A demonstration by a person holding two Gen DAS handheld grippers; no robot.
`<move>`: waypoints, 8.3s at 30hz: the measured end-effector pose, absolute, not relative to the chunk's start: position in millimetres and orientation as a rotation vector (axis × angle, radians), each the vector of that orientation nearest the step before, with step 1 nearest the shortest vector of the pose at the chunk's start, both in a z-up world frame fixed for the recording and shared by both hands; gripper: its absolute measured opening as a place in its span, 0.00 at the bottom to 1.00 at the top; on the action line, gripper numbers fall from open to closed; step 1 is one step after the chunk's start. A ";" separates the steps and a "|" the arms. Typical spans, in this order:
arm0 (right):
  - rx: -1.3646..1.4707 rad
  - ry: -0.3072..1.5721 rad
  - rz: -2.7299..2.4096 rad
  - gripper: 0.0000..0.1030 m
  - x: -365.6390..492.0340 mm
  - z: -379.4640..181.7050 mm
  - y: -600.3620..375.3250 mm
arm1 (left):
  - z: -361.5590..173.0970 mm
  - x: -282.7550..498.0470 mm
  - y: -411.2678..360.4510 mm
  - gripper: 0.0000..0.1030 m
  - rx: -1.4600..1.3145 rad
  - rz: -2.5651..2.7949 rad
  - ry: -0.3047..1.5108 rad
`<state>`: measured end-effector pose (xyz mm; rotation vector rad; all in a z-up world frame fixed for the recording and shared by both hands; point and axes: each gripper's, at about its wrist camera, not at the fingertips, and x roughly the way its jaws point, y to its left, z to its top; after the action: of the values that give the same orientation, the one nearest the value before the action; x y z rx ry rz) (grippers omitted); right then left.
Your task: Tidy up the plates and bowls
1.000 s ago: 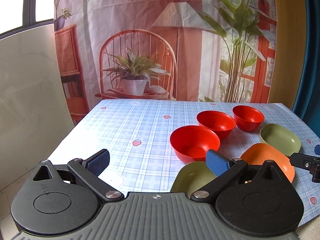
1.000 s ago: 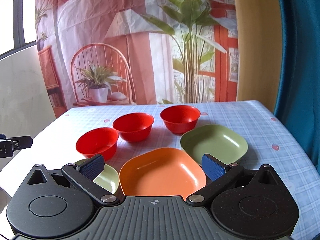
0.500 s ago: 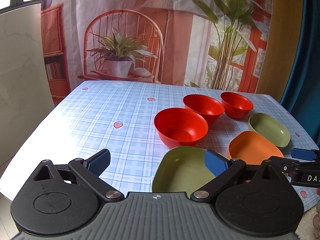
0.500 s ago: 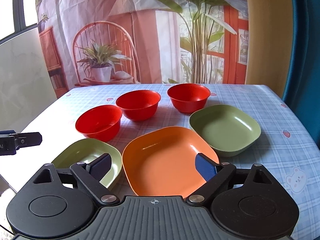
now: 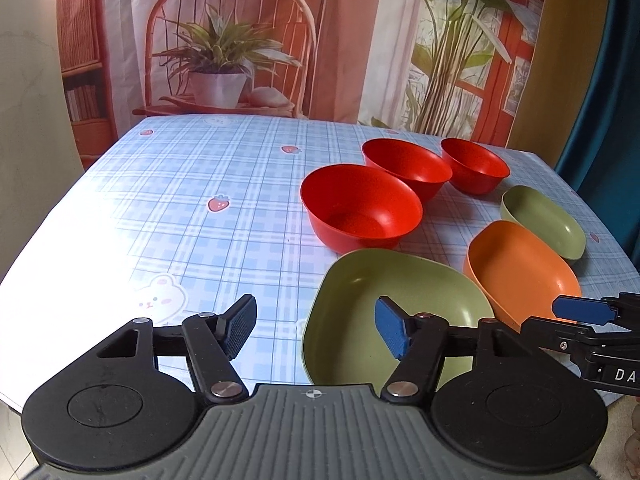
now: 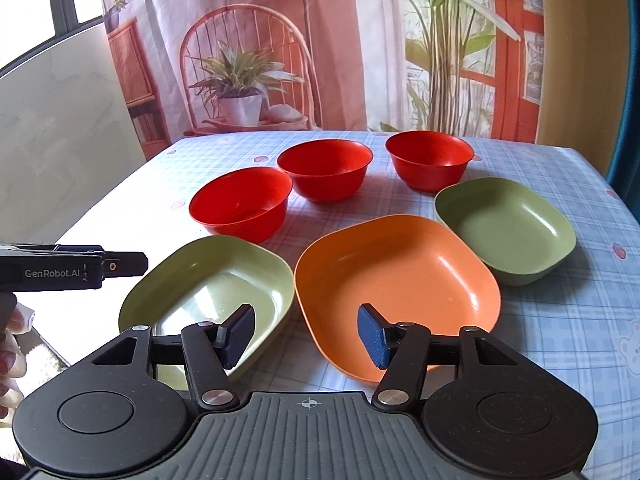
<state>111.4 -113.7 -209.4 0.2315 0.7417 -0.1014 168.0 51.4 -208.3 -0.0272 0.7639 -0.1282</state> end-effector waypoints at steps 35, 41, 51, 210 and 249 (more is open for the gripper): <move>0.255 0.884 0.004 0.29 150.2 -243.3 -94.8 | -235.2 184.4 58.3 0.35 -0.103 -0.181 0.875; 0.250 0.882 0.017 0.21 154.3 -243.5 -94.8 | -232.9 182.7 56.2 0.34 -0.090 -0.176 0.879; 0.241 0.847 0.036 0.20 156.9 -233.8 -91.7 | -219.6 175.7 62.4 0.34 -0.115 -0.150 0.863; 0.258 0.765 -0.331 0.11 136.5 -268.2 -364.2 | -228.7 329.1 -172.6 0.41 0.063 -0.468 0.943; 0.227 0.654 -0.336 0.11 117.7 -187.9 -322.2 | -181.2 288.3 -143.8 0.18 0.041 -0.485 0.820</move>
<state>117.7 -322.2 -187.9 0.2275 0.6542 -0.3361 288.3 -143.8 -181.2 0.0414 0.8196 -0.4855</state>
